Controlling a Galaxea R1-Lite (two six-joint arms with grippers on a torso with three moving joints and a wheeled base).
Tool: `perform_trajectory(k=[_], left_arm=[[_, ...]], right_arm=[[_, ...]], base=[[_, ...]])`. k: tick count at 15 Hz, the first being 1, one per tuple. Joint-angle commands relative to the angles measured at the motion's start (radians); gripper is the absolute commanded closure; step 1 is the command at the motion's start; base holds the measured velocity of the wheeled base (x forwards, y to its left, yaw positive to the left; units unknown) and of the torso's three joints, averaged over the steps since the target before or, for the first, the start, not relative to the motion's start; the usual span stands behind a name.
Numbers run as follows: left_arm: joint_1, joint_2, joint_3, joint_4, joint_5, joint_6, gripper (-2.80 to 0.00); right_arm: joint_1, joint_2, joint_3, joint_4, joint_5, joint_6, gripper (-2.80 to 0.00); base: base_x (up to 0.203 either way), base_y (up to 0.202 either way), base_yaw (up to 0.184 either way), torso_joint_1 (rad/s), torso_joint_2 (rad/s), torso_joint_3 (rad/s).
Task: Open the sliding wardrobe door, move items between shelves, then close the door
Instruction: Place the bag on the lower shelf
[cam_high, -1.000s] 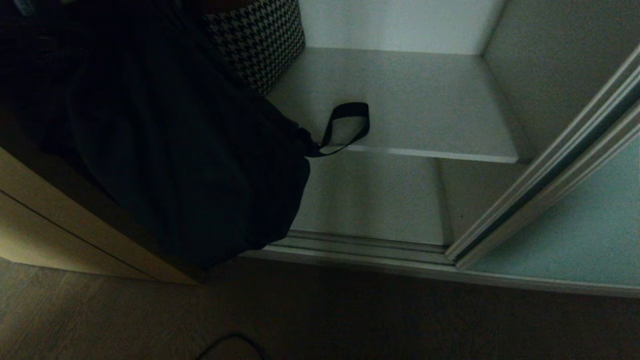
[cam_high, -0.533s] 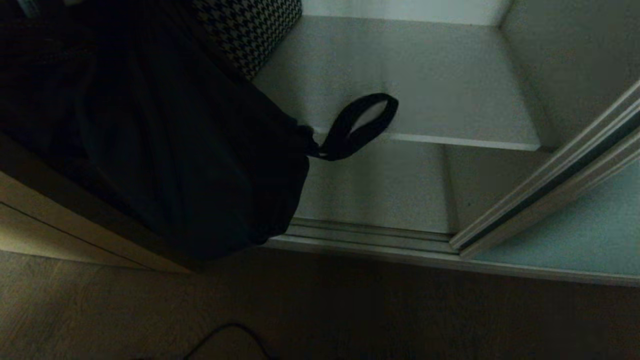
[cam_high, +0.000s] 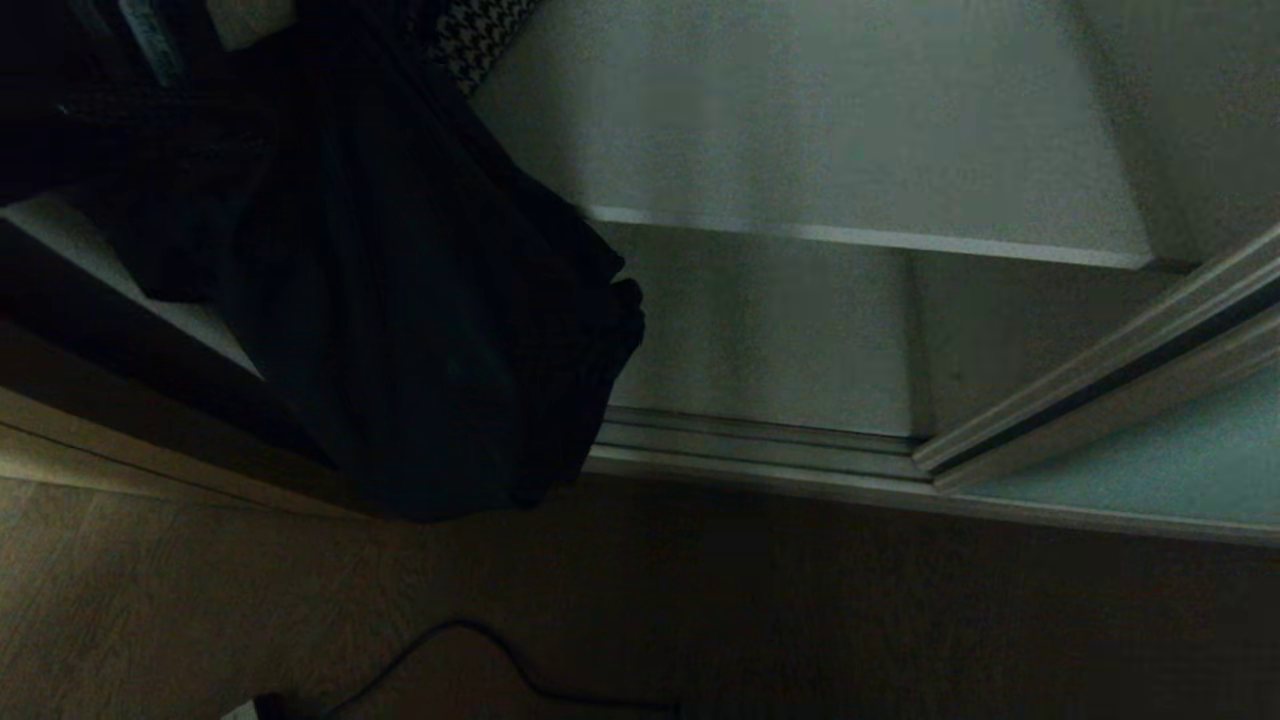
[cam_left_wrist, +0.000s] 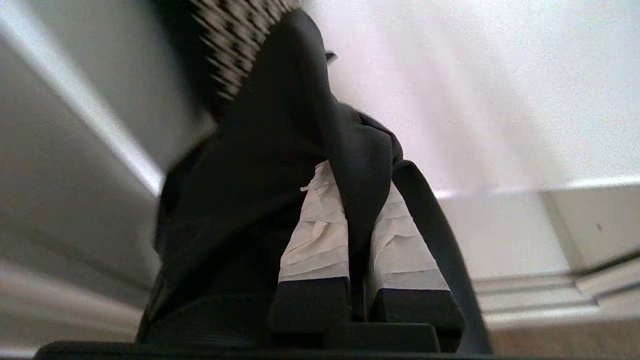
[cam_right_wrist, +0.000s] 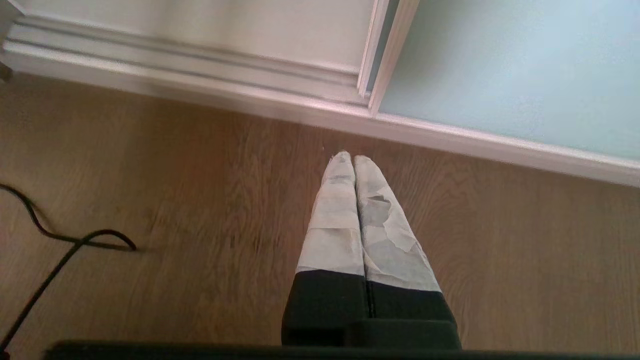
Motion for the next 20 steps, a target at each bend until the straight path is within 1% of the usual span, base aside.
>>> perform_trajectory(k=[1, 3, 5, 7, 9, 11, 13, 15, 17, 20], left_arm=[[-0.017, 0.016, 0.003, 0.000, 0.004, 0.001, 0.00], [-0.018, 0.009, 0.017, 0.001, 0.004, 0.004, 0.00], [-0.019, -0.017, 0.056, 0.000, 0.002, 0.011, 0.00], [-0.019, -0.038, 0.054, 0.000, 0.001, 0.027, 0.00], [-0.019, -0.039, 0.053, 0.000, 0.001, 0.030, 0.00], [-0.019, -0.063, 0.057, -0.001, -0.022, 0.069, 0.00], [-0.026, -0.062, 0.059, -0.003, -0.045, 0.069, 0.00], [-0.030, -0.060, 0.061, -0.003, -0.045, 0.067, 0.00], [-0.068, -0.031, 0.061, -0.004, -0.046, 0.071, 0.00], [-0.085, -0.012, 0.059, -0.005, -0.050, 0.073, 0.00]], right_arm=[[0.000, -0.003, 0.000, 0.000, 0.000, -0.001, 0.00], [0.000, -0.003, 0.000, 0.000, 0.000, -0.001, 0.00], [0.000, -0.002, 0.000, 0.000, 0.000, -0.001, 0.00], [0.000, -0.002, 0.000, 0.000, 0.000, -0.001, 0.00], [0.000, -0.002, 0.000, 0.000, 0.000, -0.001, 0.00], [0.000, -0.003, 0.000, 0.000, 0.000, -0.001, 0.00], [0.000, -0.003, 0.000, 0.000, 0.000, -0.001, 0.00], [0.000, -0.002, 0.000, 0.000, 0.000, -0.001, 0.00], [0.000, -0.002, 0.000, 0.000, 0.000, -0.001, 0.00], [0.000, -0.002, 0.000, 0.000, 0.000, -0.001, 0.00]], base=[[0.000, 0.000, 0.000, -0.002, 0.01, -0.203], [0.000, 0.000, 0.000, 0.007, 0.00, -0.200], [0.000, 0.000, 0.000, -0.001, 0.00, -0.199], [0.000, 0.000, 0.000, 0.004, 0.00, -0.204], [0.000, 0.000, 0.000, 0.005, 0.00, -0.199], [0.000, 0.000, 0.000, 0.002, 0.00, -0.195], [0.000, 0.000, 0.000, 0.001, 0.00, -0.192], [0.000, 0.000, 0.000, 0.007, 0.00, -0.200], [0.000, 0.000, 0.000, -0.001, 0.00, -0.197], [0.000, 0.000, 0.000, 0.003, 0.00, -0.202]])
